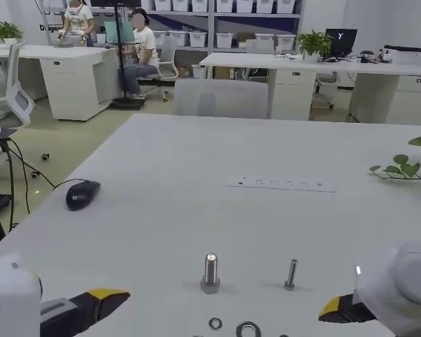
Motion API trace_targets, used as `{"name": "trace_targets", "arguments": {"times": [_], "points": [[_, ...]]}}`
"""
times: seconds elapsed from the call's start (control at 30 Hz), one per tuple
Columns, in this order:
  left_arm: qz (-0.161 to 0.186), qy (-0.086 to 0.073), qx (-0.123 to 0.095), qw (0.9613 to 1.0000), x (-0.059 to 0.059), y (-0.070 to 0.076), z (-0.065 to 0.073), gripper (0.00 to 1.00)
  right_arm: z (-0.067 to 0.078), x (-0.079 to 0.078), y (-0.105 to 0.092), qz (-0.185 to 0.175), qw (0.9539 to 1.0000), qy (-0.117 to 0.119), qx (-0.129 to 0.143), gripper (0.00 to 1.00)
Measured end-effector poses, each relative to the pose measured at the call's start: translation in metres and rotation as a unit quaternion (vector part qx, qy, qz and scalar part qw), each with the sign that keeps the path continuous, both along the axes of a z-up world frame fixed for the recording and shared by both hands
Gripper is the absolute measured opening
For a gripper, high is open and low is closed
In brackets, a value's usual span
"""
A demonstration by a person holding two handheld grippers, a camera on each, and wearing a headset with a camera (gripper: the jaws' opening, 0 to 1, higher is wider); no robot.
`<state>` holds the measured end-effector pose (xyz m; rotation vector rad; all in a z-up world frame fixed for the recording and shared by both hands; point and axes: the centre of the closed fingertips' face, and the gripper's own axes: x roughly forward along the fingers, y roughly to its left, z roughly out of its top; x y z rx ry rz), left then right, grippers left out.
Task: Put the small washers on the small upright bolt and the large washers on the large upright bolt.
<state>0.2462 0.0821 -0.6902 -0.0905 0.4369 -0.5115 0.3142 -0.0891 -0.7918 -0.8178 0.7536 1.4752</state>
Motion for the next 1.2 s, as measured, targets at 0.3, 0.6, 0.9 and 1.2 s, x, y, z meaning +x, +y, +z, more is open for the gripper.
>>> {"name": "trace_targets", "arguments": {"times": [0.3,0.6,0.9,1.2], "points": [[0.002,0.001,-0.003,1.0,-0.001,-0.002,0.0,0.71,-0.012,0.0,0.003,0.029,0.9991,0.001,-0.03,0.66],[0.0,0.0,-0.005,1.0,-0.001,-0.006,0.0,0.71,-0.02,0.004,0.005,0.052,0.997,-0.003,-0.057,0.65],[0.001,0.0,-0.007,1.0,-0.001,-0.008,0.0,0.71,-0.024,0.008,0.007,0.067,0.9952,0.008,-0.072,0.58],[0.007,-0.005,-0.008,0.9999,0.0,-0.006,0.004,0.7,-0.028,0.008,0.006,0.08,0.9924,0.018,-0.092,0.52]]}}
